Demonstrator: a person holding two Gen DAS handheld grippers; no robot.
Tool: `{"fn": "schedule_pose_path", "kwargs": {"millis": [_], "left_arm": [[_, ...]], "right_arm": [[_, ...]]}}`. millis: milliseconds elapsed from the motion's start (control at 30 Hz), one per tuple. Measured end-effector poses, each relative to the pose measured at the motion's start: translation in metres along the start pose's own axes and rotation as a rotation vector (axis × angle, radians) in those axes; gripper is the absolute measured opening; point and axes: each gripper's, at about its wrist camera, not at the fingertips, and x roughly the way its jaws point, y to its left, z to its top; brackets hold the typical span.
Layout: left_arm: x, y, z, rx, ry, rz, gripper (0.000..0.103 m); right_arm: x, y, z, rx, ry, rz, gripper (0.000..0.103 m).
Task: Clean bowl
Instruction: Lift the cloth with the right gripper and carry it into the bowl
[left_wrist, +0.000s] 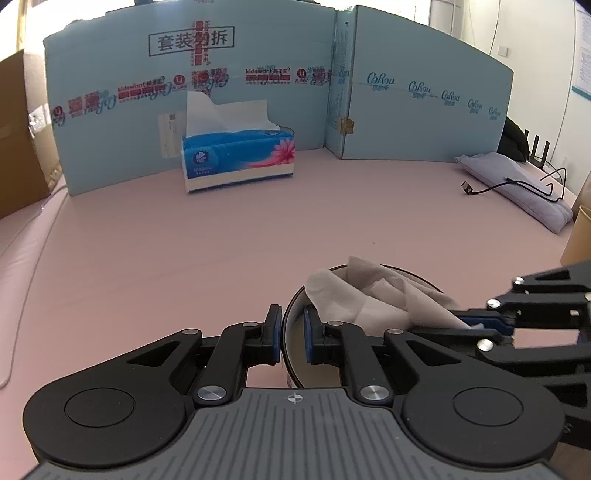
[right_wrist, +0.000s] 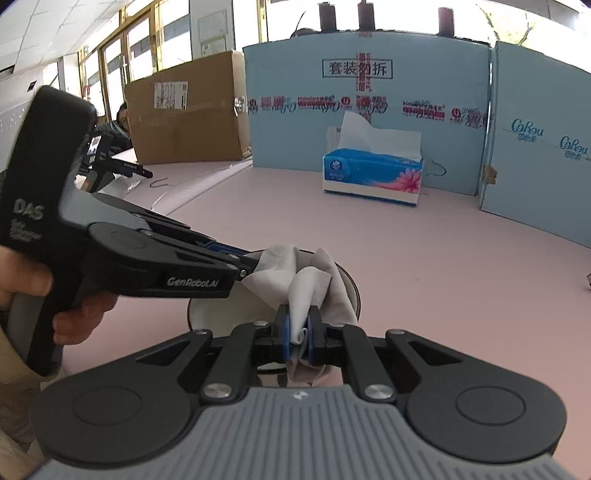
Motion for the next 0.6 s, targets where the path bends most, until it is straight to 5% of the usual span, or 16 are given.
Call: {"fn": "schedule_pose_path", "kwargs": {"millis": [600], "left_arm": [[-0.014, 0.008, -0.017, -0.032, -0.036, -0.056, 0.016]], "right_arm": [[0.047, 0.018, 0.026, -0.052, 0.186, -0.014, 0.010]]}}
